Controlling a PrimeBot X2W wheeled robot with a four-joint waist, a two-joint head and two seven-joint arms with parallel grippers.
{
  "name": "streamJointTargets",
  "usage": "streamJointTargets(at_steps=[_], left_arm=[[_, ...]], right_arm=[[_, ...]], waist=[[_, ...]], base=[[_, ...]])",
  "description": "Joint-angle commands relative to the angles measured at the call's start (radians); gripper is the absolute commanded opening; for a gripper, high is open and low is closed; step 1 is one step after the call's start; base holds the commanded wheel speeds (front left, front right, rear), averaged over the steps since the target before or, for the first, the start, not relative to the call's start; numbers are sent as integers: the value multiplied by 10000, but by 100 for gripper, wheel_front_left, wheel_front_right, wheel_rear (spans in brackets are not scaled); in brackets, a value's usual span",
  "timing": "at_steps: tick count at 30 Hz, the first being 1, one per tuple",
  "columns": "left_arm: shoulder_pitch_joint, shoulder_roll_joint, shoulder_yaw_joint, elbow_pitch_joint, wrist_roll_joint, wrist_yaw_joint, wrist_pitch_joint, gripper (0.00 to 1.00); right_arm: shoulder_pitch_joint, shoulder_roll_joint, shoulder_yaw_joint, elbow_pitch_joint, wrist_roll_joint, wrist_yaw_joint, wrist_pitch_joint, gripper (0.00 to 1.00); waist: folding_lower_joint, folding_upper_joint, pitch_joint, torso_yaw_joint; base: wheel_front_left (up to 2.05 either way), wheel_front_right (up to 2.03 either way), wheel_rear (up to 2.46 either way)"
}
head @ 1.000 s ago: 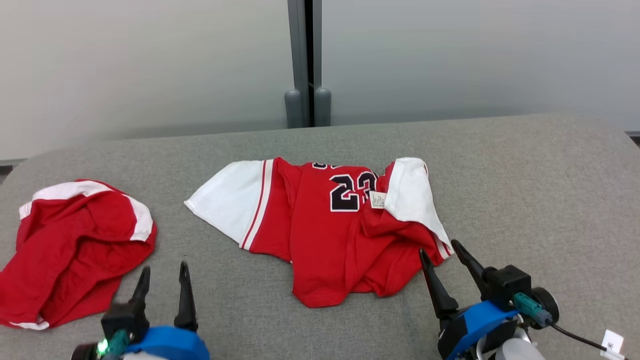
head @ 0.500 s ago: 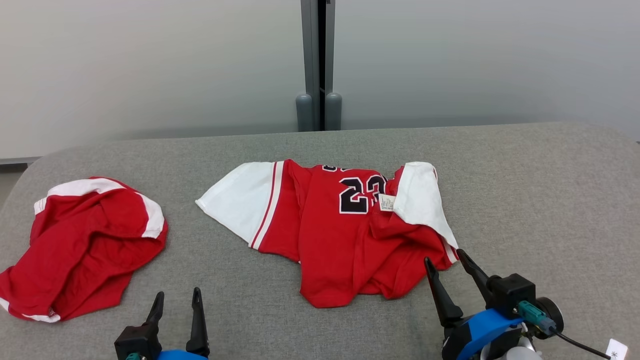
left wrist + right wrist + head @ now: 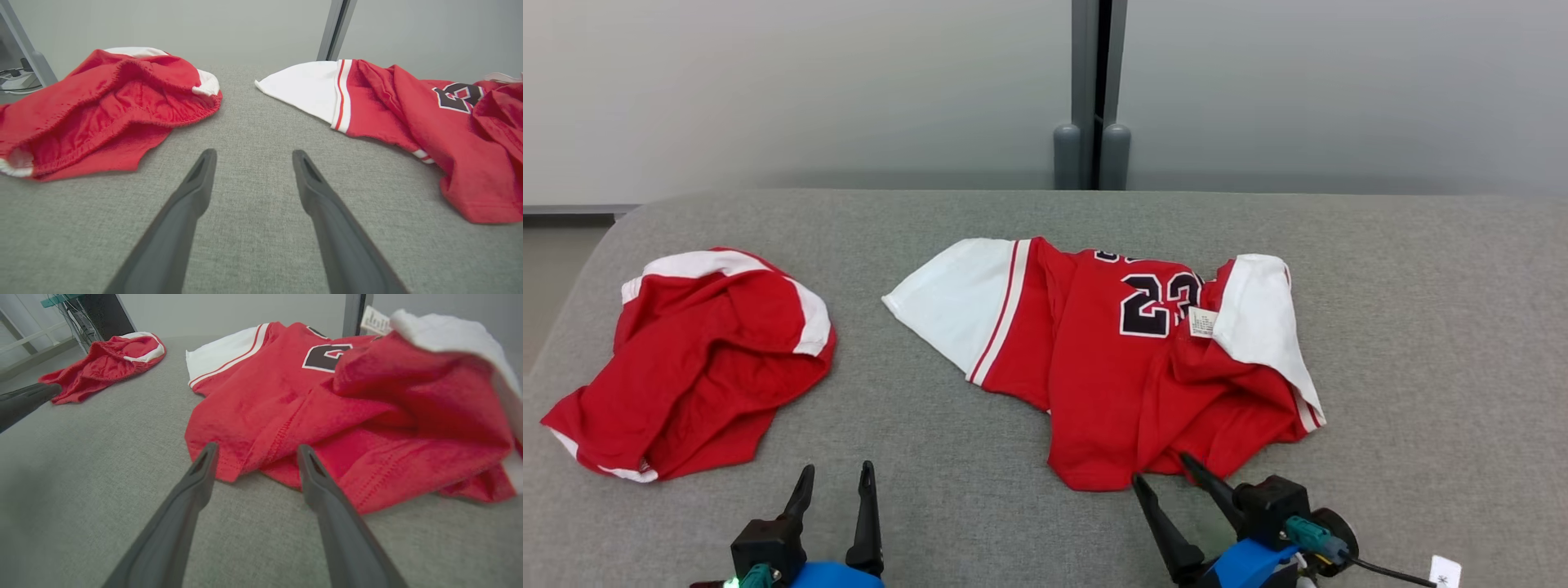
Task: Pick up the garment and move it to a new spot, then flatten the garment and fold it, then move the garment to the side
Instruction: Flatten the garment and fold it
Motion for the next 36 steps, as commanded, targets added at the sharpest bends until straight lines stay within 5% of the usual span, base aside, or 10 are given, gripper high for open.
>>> streamJointTargets(at_steps=[1, 13, 15, 16, 21, 27, 36], left_arm=[[-173, 0, -25, 23, 65, -7, -27, 100], [-450, -1, -93, -2, 25, -83, -27, 100], [-524, -2, -111, -13, 1, -64, -27, 100], [-568, -2, -123, -21, 0, -58, -27, 100], [-660, -2, -150, -28, -59, -32, -27, 100], [-706, -1, -188, 5, -86, -16, -27, 100], [-419, 0, -187, 14, -114, -41, -27, 100]], right_arm=[[-206, -22, 182, 150, 172, -3, -5, 100], [-793, -25, 512, 1097, 1085, -3, -6, 98], [-909, -25, 492, 1189, 1197, -3, -6, 79], [-966, -23, 483, 1228, 1218, -3, -6, 50], [-1083, -25, 422, 1459, 1222, -1, -3, 0], [-1195, -31, 218, 1232, 1120, -3, -5, 0], [-723, -26, -1505, -1290, 1006, -3, -5, 0]], waist=[[-1, 0, 142, 208], [-1, 0, 741, 956], [-1, 0, 858, 1025], [-1, 0, 901, 1053], [-1, 0, 1017, 1091], [-1, 0, 973, 940], [-1, 0, 493, 314]], base=[[0, 0, 0], [0, 0, 0], [0, 0, 0], [0, 0, 0], [0, 0, 0], [0, 0, 0], [0, 0, 0]])
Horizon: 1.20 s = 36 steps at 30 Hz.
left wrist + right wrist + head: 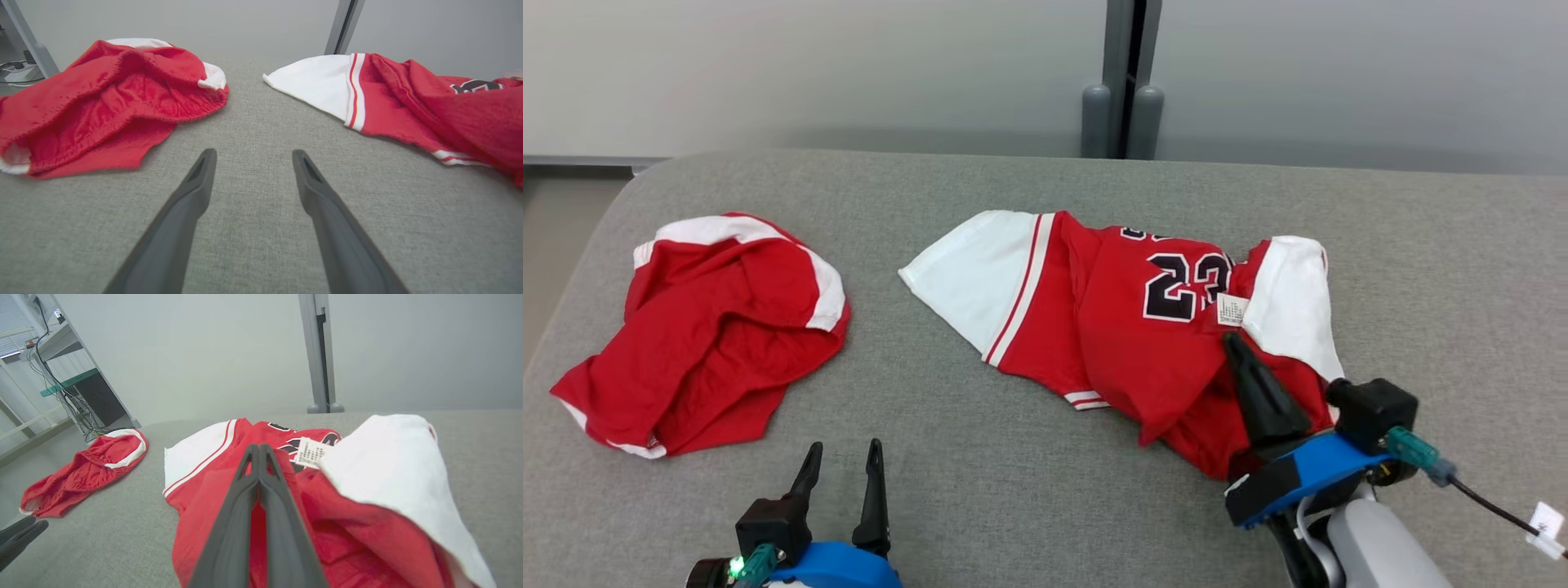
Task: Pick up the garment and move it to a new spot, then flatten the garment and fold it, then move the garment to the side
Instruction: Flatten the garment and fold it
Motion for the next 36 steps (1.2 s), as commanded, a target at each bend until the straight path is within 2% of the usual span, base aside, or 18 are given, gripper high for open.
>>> streamJointTargets(at_steps=[1, 6, 10, 15, 19, 20, 21, 22, 28, 36], left_arm=[[131, 0, 38, 30, 4, -32, -31, 100], [392, -1, 54, 126, -89, -32, -30, 100], [487, -1, -13, 158, -138, -44, -30, 100], [449, 2, -185, 129, -207, 6, -29, 100], [316, 5, -257, 172, -162, -39, -29, 100], [291, 6, -257, 175, -134, -49, -29, 100], [269, 3, -275, 182, -108, -63, -29, 100], [245, 2, -285, 189, -79, -58, -29, 100], [126, 2, -303, 231, -14, -172, -29, 100], [-152, 3, -1485, 995, -399, -680, -30, 100]], right_arm=[[242, -34, -362, -513, -140, -3, -6, 0], [483, -123, -1434, -1857, -434, -3, -8, 0], [595, -344, -2319, -2300, -516, -3, -8, 0], [690, -792, -3397, -1974, -706, -1, -6, 0], [717, -1062, -3771, -1095, -1025, -1, -6, 0], [658, -1071, -3856, -846, -1080, -3, -6, 21], [557, -1055, -3971, -632, -1160, -3, -6, 65], [445, -1015, -4014, -516, -1269, -1, -8, 100], [547, -474, -3973, -158, -1550, -3, -6, 100], [866, -120, -3557, 104, -1512, -1, -8, 100]], waist=[[0, -1, -271, -320], [0, -1, -730, -1027], [0, -1, -942, -1565], [0, -1, -988, -1977], [0, -1, -847, -2071], [0, -1, -782, -2083], [0, -1, -738, -2083], [0, -1, -683, -2084], [0, -1, -395, -2035], [0, -1, -132, -2170]], base=[[0, 0, 0], [0, 0, 0], [0, 0, 0], [0, 0, 0], [0, 0, 0], [0, 0, 0], [0, 0, 0], [0, 0, 0], [0, 0, 0], [0, 0, 0]])
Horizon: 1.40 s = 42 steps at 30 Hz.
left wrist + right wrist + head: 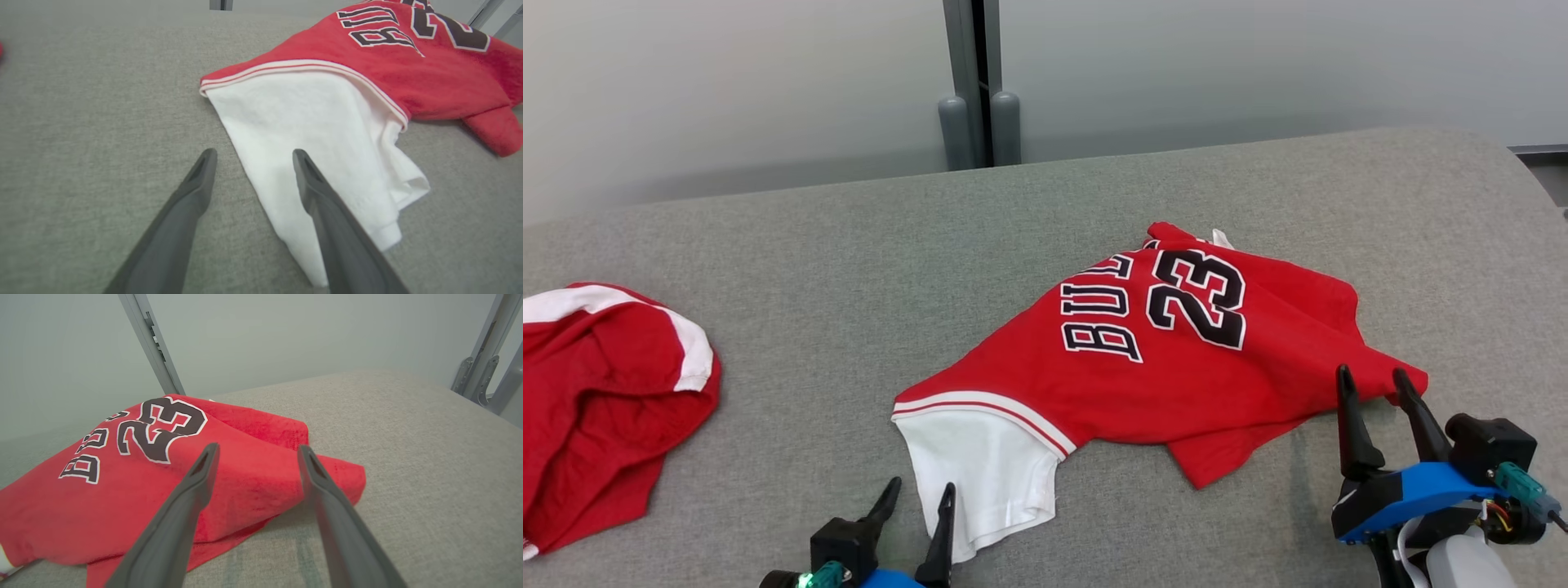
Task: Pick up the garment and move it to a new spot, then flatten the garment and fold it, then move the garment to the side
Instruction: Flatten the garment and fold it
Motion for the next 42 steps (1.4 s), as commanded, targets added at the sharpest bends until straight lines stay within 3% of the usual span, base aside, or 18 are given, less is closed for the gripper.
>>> streamJointTargets(at_steps=[1, 8, 9, 10, 11, 17, 26, 34, 35, 36, 42], left_arm=[[-233, 9, -322, 159, -116, -89, -30, 100], [-140, 10, -1043, 1511, -402, -162, 40, 100], [-136, 10, -1126, 1747, -557, -166, 62, 96], [-189, 10, -1216, 1905, -650, -171, 68, 42], [-250, 10, -1304, 2007, -725, -176, 68, 0], [-628, 7, -1342, 1742, -1152, -190, 34, 0], [-585, 71, 1619, -718, -622, 489, -29, 0], [-230, 42, 3207, -706, 53, 486, -28, 0], [-175, 28, 3256, -598, 84, 470, -28, 69], [-160, 22, 3299, -540, 124, 472, -30, 100], [-68, 11, 2704, -402, -128, 386, -28, 100]], right_arm=[[120, 34, 55, 11, -31, -1, -8, 100], [139, 89, 81, 58, -93, -1, -8, 100], [136, 92, 78, 66, -97, -1, -8, 100], [138, 97, 87, 70, -107, -1, -8, 100], [145, 102, 101, 76, -116, -1, -8, 100], [261, 110, 109, 104, -128, -3, -8, 100], [590, 115, 67, 316, -238, -1, -8, 100], [1000, 88, 607, 668, -300, -1, -8, 100], [1082, 51, 682, 716, -309, -3, -8, 100], [1174, 19, 811, 781, -303, -3, -8, 100], [1441, -104, 1730, 1133, -35, -3, -8, 100]], waist=[[0, -1, 39, -80], [0, -1, 32, -162], [0, -1, 20, -166], [0, -1, 6, -166], [0, -1, -5, -162], [0, -1, -72, -60], [0, -1, -286, 260], [0, -1, -347, 321], [0, -1, -351, 328], [0, -1, -352, 336], [0, -1, -294, 355]], base=[[0, 0, 0], [0, 0, 0], [0, 0, 0], [0, 0, 0], [0, 0, 0], [0, 0, 0], [0, 0, 0], [0, 0, 0], [0, 0, 0], [0, 0, 0], [0, 0, 0]])
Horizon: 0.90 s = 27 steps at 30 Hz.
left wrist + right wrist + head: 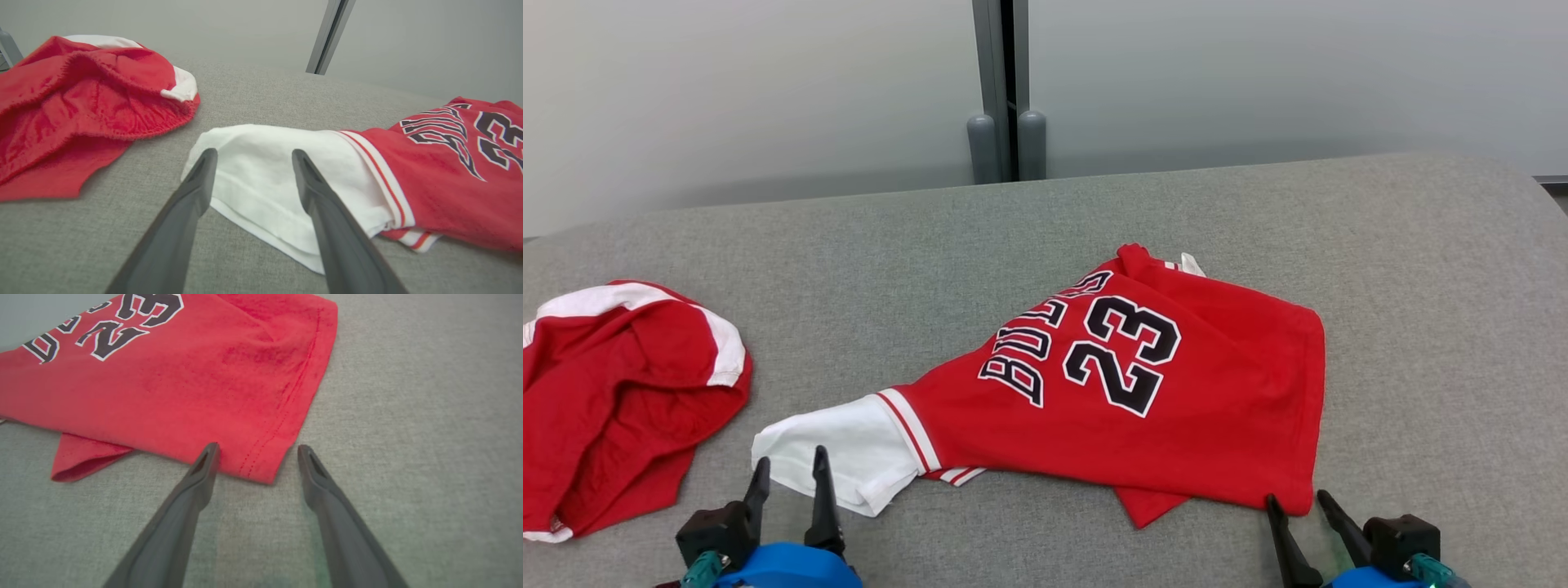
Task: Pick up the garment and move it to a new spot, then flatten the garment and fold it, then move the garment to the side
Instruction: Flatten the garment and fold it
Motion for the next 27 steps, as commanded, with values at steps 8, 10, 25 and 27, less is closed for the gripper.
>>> streamJointTargets(at_steps=[8, 10, 25, 27], left_arm=[[-132, 5, -500, -234, -60, 106, -27, 100], [-142, 1, -533, -303, -36, 111, -27, 100], [147, 1, -917, -413, -296, 113, -26, 100], [23, 6, -1099, -415, -313, 118, -26, 100]], right_arm=[[-353, 15, 137, 448, 284, -3, -3, 78], [-469, 28, 224, 524, 398, -1, -3, 3], [-1649, -832, 1227, -3356, 1310, -1, -6, 0], [-2161, -1016, 1223, -3097, 1289, -3, -4, 0]], waist=[[0, 0, 169, 146], [0, 0, 202, 190], [0, 0, -141, 96], [0, 0, -6, 254]], base=[[0, 0, 0], [0, 0, 0], [0, 0, 0], [0, 0, 0]])
